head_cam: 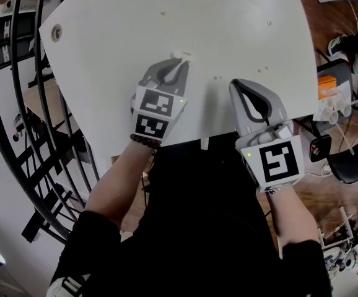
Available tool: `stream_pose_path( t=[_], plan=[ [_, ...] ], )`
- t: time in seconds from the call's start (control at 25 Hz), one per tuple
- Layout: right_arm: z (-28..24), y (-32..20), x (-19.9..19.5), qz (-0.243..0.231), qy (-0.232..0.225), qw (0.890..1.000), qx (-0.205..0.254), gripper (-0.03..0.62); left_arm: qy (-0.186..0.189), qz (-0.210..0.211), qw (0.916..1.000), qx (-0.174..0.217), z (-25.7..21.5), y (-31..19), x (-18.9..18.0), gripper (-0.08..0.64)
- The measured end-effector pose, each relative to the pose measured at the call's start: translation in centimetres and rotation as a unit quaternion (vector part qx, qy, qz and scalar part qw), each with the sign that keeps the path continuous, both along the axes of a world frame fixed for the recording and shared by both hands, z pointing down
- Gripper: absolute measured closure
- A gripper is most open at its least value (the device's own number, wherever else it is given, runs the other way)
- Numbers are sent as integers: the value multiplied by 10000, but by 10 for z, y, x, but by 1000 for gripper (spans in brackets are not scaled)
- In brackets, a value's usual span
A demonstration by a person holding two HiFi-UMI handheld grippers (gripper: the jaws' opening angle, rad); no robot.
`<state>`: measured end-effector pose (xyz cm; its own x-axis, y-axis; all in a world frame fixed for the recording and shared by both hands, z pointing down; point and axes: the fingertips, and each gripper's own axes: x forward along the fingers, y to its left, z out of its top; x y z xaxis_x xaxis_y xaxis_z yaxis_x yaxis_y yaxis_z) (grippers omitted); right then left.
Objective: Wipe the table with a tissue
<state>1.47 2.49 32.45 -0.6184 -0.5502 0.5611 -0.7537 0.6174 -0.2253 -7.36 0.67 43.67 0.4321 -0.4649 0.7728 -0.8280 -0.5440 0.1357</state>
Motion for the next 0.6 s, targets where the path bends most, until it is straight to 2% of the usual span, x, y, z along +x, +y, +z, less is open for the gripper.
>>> stream_pose_path(
  t=[0.6],
  plan=[
    [-6, -5, 19, 143, 4, 9999, 62, 604, 4, 152, 9999, 62, -5, -12, 20, 537]
  ],
)
